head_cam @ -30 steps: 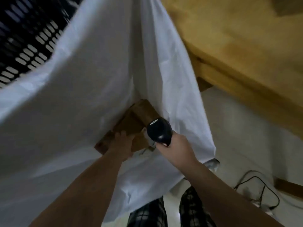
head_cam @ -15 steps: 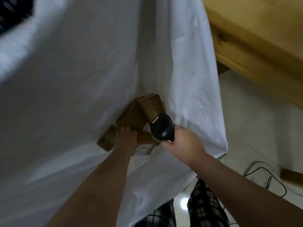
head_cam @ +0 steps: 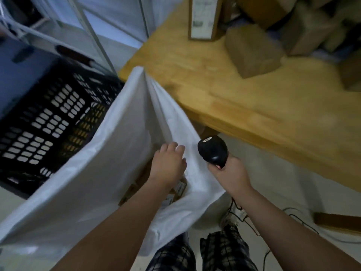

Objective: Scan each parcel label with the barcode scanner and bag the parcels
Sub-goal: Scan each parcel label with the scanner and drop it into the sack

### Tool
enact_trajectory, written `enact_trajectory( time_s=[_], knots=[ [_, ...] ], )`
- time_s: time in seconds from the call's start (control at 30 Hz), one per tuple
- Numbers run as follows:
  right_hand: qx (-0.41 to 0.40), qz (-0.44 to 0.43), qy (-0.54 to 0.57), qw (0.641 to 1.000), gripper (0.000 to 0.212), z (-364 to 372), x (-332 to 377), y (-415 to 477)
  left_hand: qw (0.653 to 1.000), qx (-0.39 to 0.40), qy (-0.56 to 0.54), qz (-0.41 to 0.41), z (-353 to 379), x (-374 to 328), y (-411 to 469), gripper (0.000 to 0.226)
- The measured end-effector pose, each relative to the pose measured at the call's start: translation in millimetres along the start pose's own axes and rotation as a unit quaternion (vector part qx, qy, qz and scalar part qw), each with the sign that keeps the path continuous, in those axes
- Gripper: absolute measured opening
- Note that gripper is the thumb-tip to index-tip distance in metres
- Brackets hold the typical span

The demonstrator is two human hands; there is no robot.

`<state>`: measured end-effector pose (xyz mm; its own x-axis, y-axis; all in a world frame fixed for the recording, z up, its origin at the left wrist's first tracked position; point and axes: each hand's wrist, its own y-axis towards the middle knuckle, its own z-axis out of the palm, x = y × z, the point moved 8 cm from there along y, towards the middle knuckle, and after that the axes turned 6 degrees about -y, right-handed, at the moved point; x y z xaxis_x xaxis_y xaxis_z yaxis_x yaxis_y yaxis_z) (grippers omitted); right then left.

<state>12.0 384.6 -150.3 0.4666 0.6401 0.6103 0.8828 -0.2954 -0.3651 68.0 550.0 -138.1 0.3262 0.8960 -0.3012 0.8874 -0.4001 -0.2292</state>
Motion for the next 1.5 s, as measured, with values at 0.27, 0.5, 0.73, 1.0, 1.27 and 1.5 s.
enact_trajectory(
  time_s=[0.27,0.5,0.73,1.0,1.27,1.5],
  knots=[
    [-0.113,-0.001,0.066,0.991,0.041,-139.0,-5.4,14.2,0.994,-0.066,-0.01,0.092,-73.3,-118.0,57.2,0.041],
    [-0.163,-0.003,0.132,0.978,0.02,-235.8,-30.6,59.1,0.993,-0.062,0.023,0.094,-101.0,-198.0,154.0,0.045],
    [-0.139,0.032,0.204,0.969,0.02,-293.9,-61.2,130.1,0.998,-0.025,-0.01,-0.058,-98.7,-228.2,261.2,0.067],
    [-0.086,0.084,0.261,0.958,0.02,-295.5,-94.3,180.2,0.985,0.024,-0.01,-0.169,-74.7,-233.7,331.3,0.088],
    [-0.083,0.092,0.269,0.955,0.025,-293.4,-102.4,177.7,0.987,0.012,-0.009,-0.163,-68.0,-224.7,304.3,0.083],
    [-0.068,0.101,0.305,0.944,0.021,-288.0,-102.7,159.8,0.902,0.047,-0.427,-0.035,-65.9,-222.7,236.8,0.047]
  ],
)
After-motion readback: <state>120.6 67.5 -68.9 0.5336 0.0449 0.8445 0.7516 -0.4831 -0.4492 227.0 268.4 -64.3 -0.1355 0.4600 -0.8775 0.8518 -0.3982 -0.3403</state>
